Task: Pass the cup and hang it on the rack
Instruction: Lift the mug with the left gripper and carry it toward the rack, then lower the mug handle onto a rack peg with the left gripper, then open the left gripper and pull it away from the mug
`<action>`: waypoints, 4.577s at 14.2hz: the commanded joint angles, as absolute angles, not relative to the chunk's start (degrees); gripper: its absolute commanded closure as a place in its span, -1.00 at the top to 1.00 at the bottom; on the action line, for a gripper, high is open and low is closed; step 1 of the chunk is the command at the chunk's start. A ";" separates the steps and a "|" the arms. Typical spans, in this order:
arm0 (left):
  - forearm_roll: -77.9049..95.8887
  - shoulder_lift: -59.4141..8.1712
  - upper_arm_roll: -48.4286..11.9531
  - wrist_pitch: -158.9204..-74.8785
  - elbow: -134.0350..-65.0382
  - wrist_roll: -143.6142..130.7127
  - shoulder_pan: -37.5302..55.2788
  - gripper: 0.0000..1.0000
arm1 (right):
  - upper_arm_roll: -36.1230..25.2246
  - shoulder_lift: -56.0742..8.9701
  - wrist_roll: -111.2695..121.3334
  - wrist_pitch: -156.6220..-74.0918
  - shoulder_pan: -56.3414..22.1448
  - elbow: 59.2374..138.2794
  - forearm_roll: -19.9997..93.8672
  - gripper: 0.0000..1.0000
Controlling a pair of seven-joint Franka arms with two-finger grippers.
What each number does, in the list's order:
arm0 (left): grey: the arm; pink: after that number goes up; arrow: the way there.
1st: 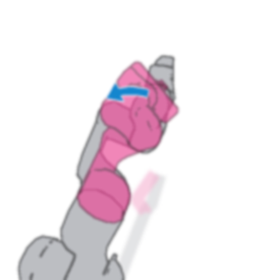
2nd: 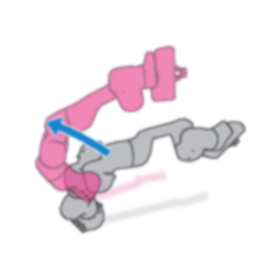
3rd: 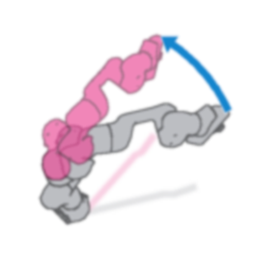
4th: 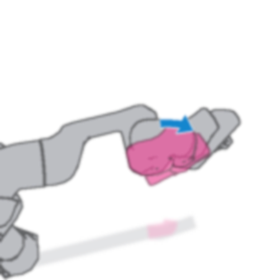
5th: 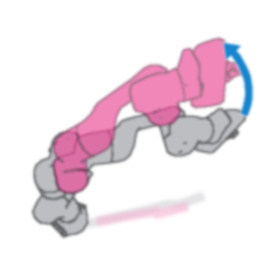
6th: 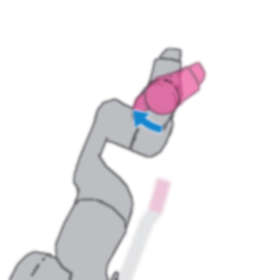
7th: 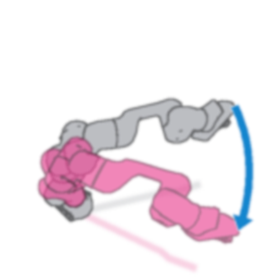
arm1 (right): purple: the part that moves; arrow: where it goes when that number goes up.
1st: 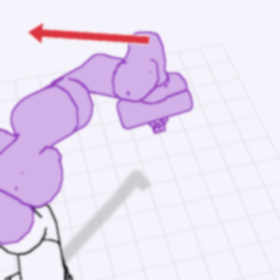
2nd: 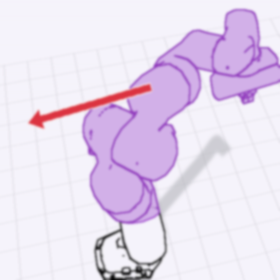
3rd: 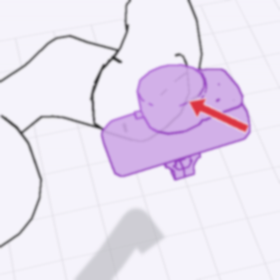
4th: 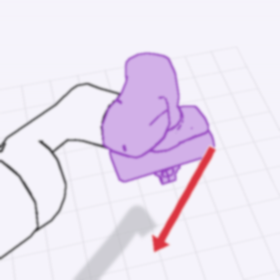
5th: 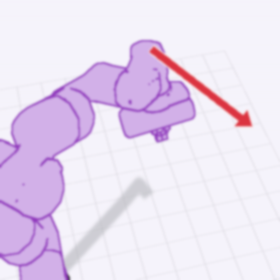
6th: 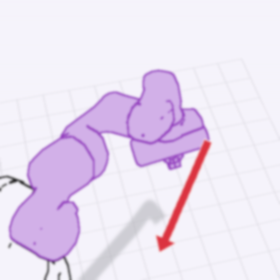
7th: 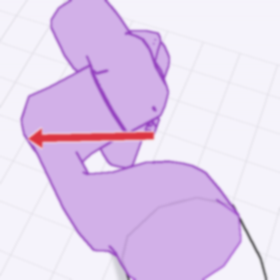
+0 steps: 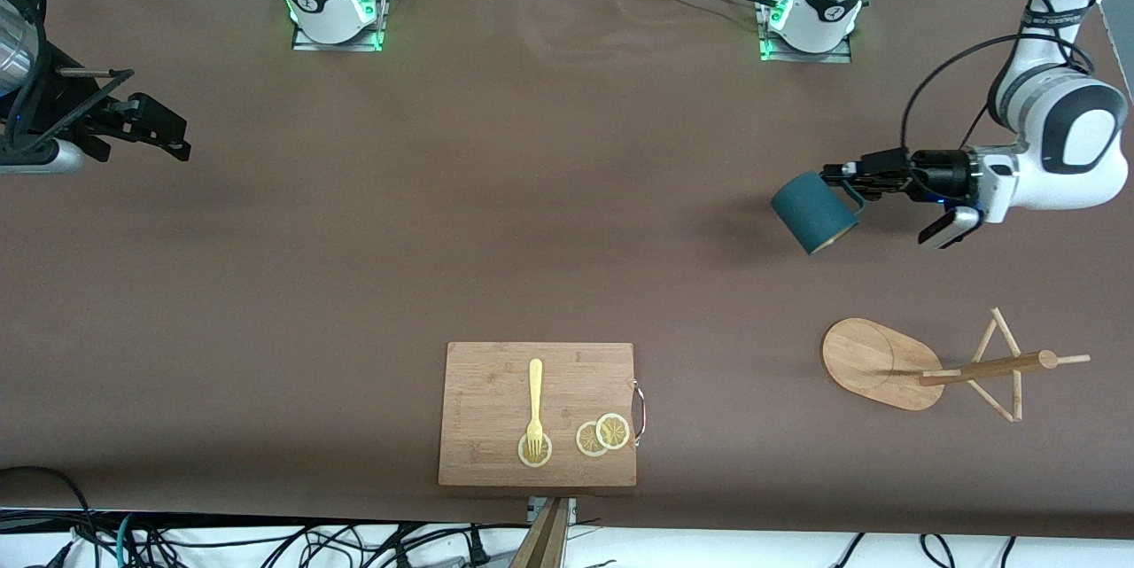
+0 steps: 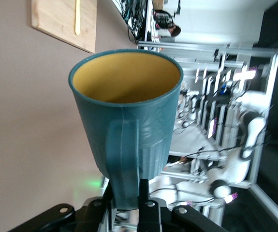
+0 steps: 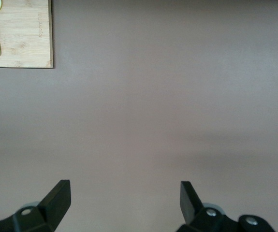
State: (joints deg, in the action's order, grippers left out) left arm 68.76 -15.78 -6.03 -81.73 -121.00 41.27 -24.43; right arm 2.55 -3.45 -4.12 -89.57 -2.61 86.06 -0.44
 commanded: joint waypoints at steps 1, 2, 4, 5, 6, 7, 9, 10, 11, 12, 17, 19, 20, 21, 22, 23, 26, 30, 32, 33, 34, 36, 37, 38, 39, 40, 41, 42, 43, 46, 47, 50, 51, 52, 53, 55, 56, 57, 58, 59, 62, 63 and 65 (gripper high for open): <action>69.25 -19.94 -6.77 -76.13 -116.20 31.32 -29.60 -1.00 | 2.90 -3.43 -3.52 -88.95 -2.20 85.52 -0.79 1.00; 69.87 -21.08 -6.77 -74.72 -114.71 27.63 -31.27 -1.00 | 2.90 -3.43 -3.52 -88.95 -2.20 85.52 -0.79 1.00; 69.87 -24.68 -6.94 -71.99 -110.15 24.97 -33.83 -1.00 | 2.90 -3.43 -3.52 -88.95 -2.20 85.52 -0.79 1.00; 69.87 -25.92 -6.94 -71.63 -108.13 23.83 -34.53 -1.00 | 2.90 -3.43 -3.52 -88.95 -2.20 85.52 -0.79 1.00; 69.87 -26.62 -6.94 -71.46 -107.06 22.69 -35.41 -1.00 | 2.90 -3.43 -3.52 -88.95 -2.20 85.52 -0.79 1.00; 70.22 -27.33 -6.94 -71.46 -106.35 22.24 -36.12 -1.00 | 2.90 -3.43 -3.52 -89.03 -2.20 85.52 -0.79 1.00; 73.29 -27.69 -6.94 -71.54 -106.08 21.89 -36.82 -1.00 | 2.90 -3.43 -3.52 -89.03 -2.20 85.52 -0.70 1.00; 74.26 -27.86 -6.94 -71.54 -106.08 21.88 -37.35 -1.00 | 2.90 -3.43 -3.52 -89.03 -2.28 85.52 -0.62 1.00; 75.31 -28.47 -6.94 -71.54 -106.00 21.88 -38.14 -1.00 | 2.90 -3.43 -3.52 -89.03 -2.29 85.52 -0.62 1.00; 76.37 -29.26 -6.94 -71.37 -105.91 21.88 -38.75 -1.00 | 2.90 -3.43 -3.52 -89.03 -2.20 85.52 -0.62 1.00; 77.43 -35.06 -6.86 -69.34 -100.03 21.97 -40.78 -1.00 | 2.90 -3.43 -3.52 -89.03 -2.29 85.52 -0.53 1.00; 79.44 -38.13 -7.12 -69.78 -97.40 21.97 -40.78 -1.00 | 2.90 -3.43 -3.60 -89.03 -2.29 85.52 -0.53 1.00; 80.06 -39.62 -7.29 -69.96 -95.90 22.15 -40.61 -1.00 | 2.90 -3.43 -3.52 -89.03 -2.29 85.52 -0.53 1.00; 80.42 -40.68 -7.29 -70.31 -94.76 22.15 -40.43 -1.00 | 2.90 -3.43 -3.60 -89.03 -2.29 85.52 -0.61 1.00; 80.85 -41.39 -7.38 -70.57 -93.79 22.06 -40.26 -1.00 | 2.90 -3.43 -3.60 -89.03 -2.29 85.52 -0.53 1.00; 81.12 -42.01 -8.08 -70.75 -93.43 22.06 -40.17 -1.00 | 2.90 -3.43 -3.60 -89.03 -2.29 85.52 -0.53 1.00; 82.00 -45.08 -9.05 -72.24 -90.45 22.24 -40.25 -1.00 | 2.90 -3.43 -3.60 -89.03 -2.29 85.52 -0.53 1.00; 82.97 -48.33 -9.32 -72.33 -89.21 22.85 -40.60 -1.00 | 2.90 -3.43 -3.52 -89.03 -2.29 85.52 -0.53 1.00; 82.97 -49.13 -9.32 -72.86 -88.51 22.76 -40.78 -1.00 | 2.90 -3.43 -3.52 -89.03 -2.29 85.52 -0.53 1.00; 82.97 -49.48 -9.32 -72.86 -88.51 22.85 -40.87 -1.00 | 2.90 -3.43 -3.52 -89.03 -2.29 85.52 -0.53 1.00; 82.97 -49.83 -9.32 -72.86 -88.51 22.85 -40.87 -1.00 | 2.90 -3.43 -3.52 -89.03 -2.29 85.52 -0.53 1.00; 83.06 -50.18 -9.32 -72.95 -88.51 22.85 -40.96 -0.95 | 2.90 -3.43 -3.52 -89.03 -2.29 85.52 -0.53 1.00; 83.06 -50.19 -9.32 -73.04 -88.42 22.94 -40.96 -0.88 | 2.90 -3.43 -3.52 -89.03 -2.29 85.52 -0.53 1.00; 83.06 -50.27 -9.32 -73.04 -88.33 22.94 -40.96 -0.76 | 2.90 -3.43 -3.52 -89.03 -2.29 85.52 -0.53 1.00; 83.06 -50.45 -9.32 -73.04 -87.81 22.85 -40.96 -0.49 | 2.90 -3.43 -3.52 -89.03 -2.29 85.52 -0.53 1.00; 82.97 -50.88 -9.32 -72.86 -87.45 22.85 -40.96 -0.20 | 2.90 -3.43 -3.52 -89.03 -2.29 85.52 -0.53 1.00; 82.79 -50.89 -9.32 -72.77 -87.36 22.85 -40.96 0.04 | 2.90 -3.43 -3.52 -89.03 -2.29 85.52 -0.53 1.00; 82.79 -50.89 -9.32 -72.69 -87.36 22.85 -40.96 0.14 | 2.90 -3.43 -3.52 -89.03 -2.29 85.52 -0.53 1.00; 82.62 -50.89 -9.32 -72.60 -87.36 23.03 -40.87 0.29 | 2.90 -3.43 -3.52 -89.03 -2.29 85.52 -0.53 1.00; 81.74 -50.45 -9.23 -72.07 -87.36 25.84 -40.87 1.00 | 2.90 -3.43 -3.60 -89.03 -2.29 85.52 -0.53 1.00; 80.09 -50.19 -9.32 -71.90 -87.28 25.84 -40.87 1.00 | 2.90 -3.43 -3.60 -89.03 -2.29 85.52 -0.53 1.00; 75.96 -49.66 -8.88 -67.78 -86.66 25.84 -41.22 1.00 | 2.90 -3.43 -3.60 -89.03 -2.29 85.52 -0.53 1.00; 74.20 -49.48 -8.88 -66.28 -86.66 25.84 -41.66 1.00 | 2.90 -3.43 -3.60 -89.03 -2.29 85.52 -0.53 1.00; 72.61 -49.40 -8.88 -64.88 -86.57 25.84 -42.01 1.00 | 2.90 -3.43 -3.52 -88.95 -2.29 85.52 -0.53 1.00; 71.38 -49.39 -8.79 -62.95 -86.57 25.84 -42.10 1.00 | 2.90 -3.43 -3.60 -88.60 -2.29 85.52 -0.53 1.00; 67.87 -49.39 -8.70 -59.17 -86.57 25.75 -42.45 1.00 | 2.90 -3.34 -4.04 -86.93 -2.29 85.52 -0.53 1.00; 66.11 -49.31 -8.70 -57.58 -86.49 25.66 -42.45 1.00 | 2.90 -3.25 -4.30 -85.36 -2.29 85.60 -0.53 1.00; 64.44 -49.05 -8.70 -56.18 -86.48 25.49 -42.80 1.00 | 2.90 -3.16 -4.31 -84.38 -2.29 85.69 -0.53 1.00; 62.60 -48.43 -8.79 -55.29 -86.40 25.23 -42.98 1.00 | 2.90 -2.99 -4.31 -84.03 -2.29 85.87 -0.53 1.00; 60.84 -47.47 -9.14 -54.15 -85.79 24.88 -43.24 1.00 | 2.90 -2.99 -4.31 -83.76 -2.29 85.87 -0.53 1.00; 54.86 -45.09 -9.67 -49.85 -80.35 22.77 -43.68 1.00 | 2.81 -3.08 -4.31 -83.76 -2.20 85.87 -0.53 1.00; 52.58 -43.87 -9.75 -49.23 -78.16 22.42 -43.59 1.00 | 2.81 -3.08 -4.22 -83.85 -2.20 85.87 -0.53 1.00; 47.92 -40.01 -9.67 -49.83 -76.82 22.41 -42.37 1.00 | 2.81 -3.08 -4.22 -83.93 -2.20 85.78 -0.53 1.00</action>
State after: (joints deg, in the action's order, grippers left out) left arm 52.51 -43.90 -9.29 -49.83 -78.53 23.41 -43.29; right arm 2.54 -3.45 -4.16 -84.68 -2.60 86.08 -0.44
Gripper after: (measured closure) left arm 0.000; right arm 0.000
